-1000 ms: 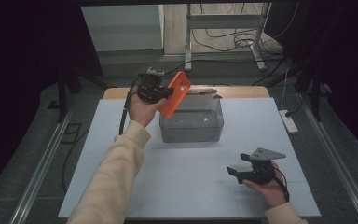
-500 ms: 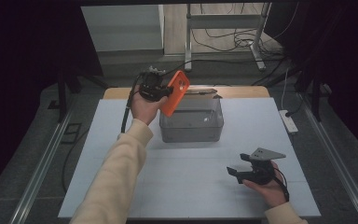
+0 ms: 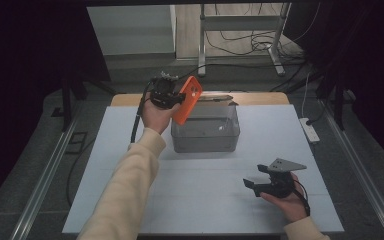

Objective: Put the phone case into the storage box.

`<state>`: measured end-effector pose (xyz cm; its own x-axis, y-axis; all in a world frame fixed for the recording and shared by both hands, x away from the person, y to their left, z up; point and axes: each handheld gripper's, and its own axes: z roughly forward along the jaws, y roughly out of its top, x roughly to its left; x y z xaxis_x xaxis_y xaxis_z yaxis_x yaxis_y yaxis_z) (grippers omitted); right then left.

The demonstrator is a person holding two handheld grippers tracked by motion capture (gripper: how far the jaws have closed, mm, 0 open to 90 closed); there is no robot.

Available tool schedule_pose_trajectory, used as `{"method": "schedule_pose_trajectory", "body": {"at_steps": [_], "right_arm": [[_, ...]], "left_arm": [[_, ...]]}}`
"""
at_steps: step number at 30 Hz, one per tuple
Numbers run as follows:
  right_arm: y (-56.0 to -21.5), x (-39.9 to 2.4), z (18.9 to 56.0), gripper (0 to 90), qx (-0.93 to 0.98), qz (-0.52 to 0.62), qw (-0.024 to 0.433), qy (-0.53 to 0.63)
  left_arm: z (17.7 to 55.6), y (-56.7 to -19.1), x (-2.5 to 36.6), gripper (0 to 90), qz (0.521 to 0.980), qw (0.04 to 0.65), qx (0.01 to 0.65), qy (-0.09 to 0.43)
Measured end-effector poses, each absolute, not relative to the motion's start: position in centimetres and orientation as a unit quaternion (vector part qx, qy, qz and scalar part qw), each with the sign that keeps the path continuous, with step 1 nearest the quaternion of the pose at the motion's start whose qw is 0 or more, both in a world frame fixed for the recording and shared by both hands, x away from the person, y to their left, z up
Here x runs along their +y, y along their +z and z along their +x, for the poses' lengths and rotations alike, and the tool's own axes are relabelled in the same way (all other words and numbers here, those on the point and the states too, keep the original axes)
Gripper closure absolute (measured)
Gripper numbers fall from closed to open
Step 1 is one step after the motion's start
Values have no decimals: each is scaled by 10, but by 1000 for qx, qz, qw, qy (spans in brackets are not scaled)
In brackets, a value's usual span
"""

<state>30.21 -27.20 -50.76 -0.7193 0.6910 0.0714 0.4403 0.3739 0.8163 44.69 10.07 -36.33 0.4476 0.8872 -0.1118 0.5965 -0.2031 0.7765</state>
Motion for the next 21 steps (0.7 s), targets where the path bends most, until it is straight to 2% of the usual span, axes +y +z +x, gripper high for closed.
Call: {"method": "schedule_pose_trajectory", "body": {"at_steps": [21], "right_arm": [[-508,-272,302,195,817,347,144,437]], "left_arm": [[453,-370,99,794,744,386,513,184]]}}
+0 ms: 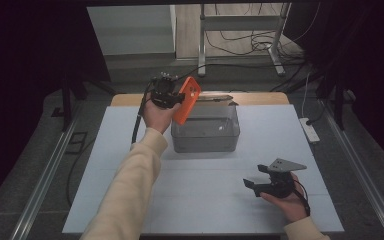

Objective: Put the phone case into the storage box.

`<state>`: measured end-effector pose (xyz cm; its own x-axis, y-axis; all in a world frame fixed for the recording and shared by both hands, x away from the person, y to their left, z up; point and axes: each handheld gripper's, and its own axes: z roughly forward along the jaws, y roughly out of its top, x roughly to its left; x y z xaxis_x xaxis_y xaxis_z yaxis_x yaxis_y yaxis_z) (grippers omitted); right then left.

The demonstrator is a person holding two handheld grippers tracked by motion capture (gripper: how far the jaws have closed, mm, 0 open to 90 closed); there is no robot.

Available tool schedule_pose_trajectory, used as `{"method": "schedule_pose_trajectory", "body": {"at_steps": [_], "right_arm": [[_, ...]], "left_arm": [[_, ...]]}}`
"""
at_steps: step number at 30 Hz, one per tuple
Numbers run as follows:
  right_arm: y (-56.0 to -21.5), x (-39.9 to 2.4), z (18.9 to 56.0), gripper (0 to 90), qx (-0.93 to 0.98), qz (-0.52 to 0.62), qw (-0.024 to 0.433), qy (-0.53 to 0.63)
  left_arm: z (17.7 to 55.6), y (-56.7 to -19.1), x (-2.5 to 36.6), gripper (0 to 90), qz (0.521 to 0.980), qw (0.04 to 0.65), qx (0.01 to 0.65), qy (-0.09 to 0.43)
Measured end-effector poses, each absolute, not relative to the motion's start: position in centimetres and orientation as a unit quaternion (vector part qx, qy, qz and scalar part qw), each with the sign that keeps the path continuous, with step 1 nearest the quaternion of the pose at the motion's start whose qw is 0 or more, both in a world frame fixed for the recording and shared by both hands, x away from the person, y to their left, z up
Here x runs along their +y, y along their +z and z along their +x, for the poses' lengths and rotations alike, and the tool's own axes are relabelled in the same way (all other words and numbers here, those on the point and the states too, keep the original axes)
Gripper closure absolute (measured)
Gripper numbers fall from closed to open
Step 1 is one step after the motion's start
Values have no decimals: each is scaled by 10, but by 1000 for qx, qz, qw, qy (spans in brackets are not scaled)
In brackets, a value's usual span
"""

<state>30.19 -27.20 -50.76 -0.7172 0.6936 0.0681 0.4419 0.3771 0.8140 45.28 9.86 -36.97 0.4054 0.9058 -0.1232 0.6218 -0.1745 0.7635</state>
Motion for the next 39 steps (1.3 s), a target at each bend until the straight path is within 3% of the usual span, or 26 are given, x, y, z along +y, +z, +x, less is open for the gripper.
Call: {"method": "schedule_pose_trajectory", "body": {"at_steps": [25,39], "right_arm": [[-509,-271,301,195,818,349,143,435],[-510,-271,302,195,816,350,139,437]], "left_arm": [[445,-382,113,794,731,372,542,185],[447,-388,102,794,727,366,551,181]]}}
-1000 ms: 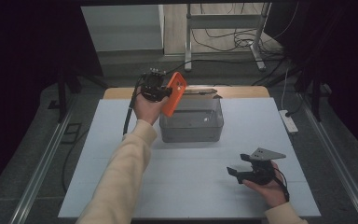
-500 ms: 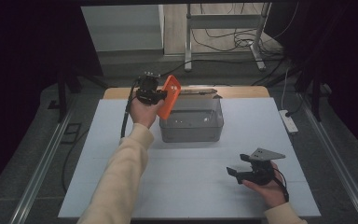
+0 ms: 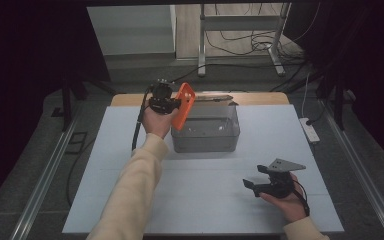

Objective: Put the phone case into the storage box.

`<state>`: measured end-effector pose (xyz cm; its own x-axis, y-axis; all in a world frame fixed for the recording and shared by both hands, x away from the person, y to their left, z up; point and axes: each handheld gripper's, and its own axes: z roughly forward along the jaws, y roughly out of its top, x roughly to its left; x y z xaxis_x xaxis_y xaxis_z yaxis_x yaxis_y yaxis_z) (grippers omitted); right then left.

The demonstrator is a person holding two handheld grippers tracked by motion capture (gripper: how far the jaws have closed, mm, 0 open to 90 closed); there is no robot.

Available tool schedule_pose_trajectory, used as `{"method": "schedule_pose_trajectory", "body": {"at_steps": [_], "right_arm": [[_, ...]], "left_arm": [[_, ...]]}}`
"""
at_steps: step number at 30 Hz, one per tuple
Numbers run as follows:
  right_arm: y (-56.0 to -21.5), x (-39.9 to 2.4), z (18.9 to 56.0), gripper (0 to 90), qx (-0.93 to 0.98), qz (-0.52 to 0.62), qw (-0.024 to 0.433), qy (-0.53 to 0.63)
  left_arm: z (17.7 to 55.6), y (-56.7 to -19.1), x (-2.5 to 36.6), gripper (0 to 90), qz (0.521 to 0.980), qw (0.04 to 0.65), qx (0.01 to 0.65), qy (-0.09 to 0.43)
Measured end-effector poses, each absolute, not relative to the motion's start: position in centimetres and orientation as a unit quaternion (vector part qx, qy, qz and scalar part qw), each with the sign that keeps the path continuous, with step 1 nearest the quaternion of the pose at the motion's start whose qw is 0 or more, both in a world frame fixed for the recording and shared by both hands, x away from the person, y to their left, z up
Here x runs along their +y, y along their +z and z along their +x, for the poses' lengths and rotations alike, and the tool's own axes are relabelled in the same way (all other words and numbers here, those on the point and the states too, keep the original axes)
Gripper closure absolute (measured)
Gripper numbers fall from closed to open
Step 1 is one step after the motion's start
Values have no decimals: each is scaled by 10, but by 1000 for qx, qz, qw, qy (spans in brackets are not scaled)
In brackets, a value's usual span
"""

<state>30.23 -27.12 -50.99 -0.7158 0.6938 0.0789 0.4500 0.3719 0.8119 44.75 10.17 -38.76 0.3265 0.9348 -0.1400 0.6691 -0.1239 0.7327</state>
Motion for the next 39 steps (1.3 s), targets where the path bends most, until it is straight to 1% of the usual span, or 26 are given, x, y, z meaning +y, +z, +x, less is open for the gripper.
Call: {"method": "schedule_pose_trajectory", "body": {"at_steps": [24,39], "right_arm": [[-510,-272,303,195,816,351,139,437],[-510,-272,303,195,816,352,139,437]], "left_arm": [[449,-405,98,793,720,354,569,181],[449,-409,94,794,717,347,576,184]]}}
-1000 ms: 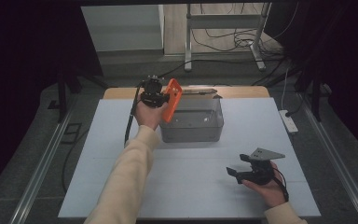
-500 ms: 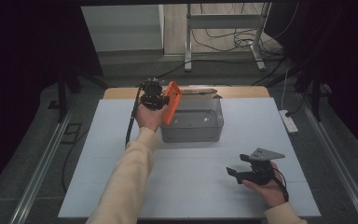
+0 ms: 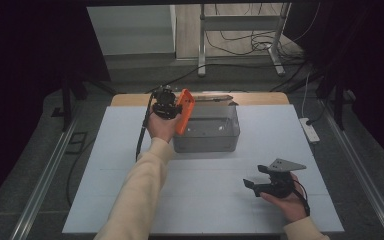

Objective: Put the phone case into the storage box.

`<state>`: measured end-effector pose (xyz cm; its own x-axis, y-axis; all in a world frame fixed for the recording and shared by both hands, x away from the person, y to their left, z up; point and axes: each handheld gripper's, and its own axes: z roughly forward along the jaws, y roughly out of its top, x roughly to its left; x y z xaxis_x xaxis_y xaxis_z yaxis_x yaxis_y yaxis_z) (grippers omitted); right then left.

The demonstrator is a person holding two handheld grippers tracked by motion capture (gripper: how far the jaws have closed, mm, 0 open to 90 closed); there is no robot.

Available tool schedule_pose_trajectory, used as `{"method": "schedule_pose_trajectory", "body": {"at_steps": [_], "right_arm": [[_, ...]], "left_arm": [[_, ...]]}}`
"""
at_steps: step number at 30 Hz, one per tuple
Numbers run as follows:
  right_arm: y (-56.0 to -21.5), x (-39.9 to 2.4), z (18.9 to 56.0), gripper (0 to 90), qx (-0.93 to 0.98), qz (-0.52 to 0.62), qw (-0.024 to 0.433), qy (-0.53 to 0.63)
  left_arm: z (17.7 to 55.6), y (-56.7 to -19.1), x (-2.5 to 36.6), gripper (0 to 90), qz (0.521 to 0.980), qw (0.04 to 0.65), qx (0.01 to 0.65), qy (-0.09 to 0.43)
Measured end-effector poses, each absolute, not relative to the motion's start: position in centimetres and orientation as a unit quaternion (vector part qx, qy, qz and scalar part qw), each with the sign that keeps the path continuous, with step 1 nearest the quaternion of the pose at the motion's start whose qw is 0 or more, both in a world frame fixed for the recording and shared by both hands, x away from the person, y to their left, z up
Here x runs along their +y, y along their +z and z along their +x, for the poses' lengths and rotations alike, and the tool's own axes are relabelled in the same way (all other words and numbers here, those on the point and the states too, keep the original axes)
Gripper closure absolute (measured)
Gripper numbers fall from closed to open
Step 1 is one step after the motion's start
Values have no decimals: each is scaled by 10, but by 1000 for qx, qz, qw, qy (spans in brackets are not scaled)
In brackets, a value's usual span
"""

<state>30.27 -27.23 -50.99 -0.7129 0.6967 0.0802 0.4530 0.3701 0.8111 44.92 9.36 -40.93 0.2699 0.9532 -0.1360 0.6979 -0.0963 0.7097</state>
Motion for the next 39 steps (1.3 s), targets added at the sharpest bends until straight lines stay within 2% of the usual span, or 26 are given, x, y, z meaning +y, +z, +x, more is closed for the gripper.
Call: {"method": "schedule_pose_trajectory", "body": {"at_steps": [39], "right_arm": [[-510,-272,303,195,817,350,139,436]], "left_arm": [[451,-426,96,794,717,328,588,181]]}}
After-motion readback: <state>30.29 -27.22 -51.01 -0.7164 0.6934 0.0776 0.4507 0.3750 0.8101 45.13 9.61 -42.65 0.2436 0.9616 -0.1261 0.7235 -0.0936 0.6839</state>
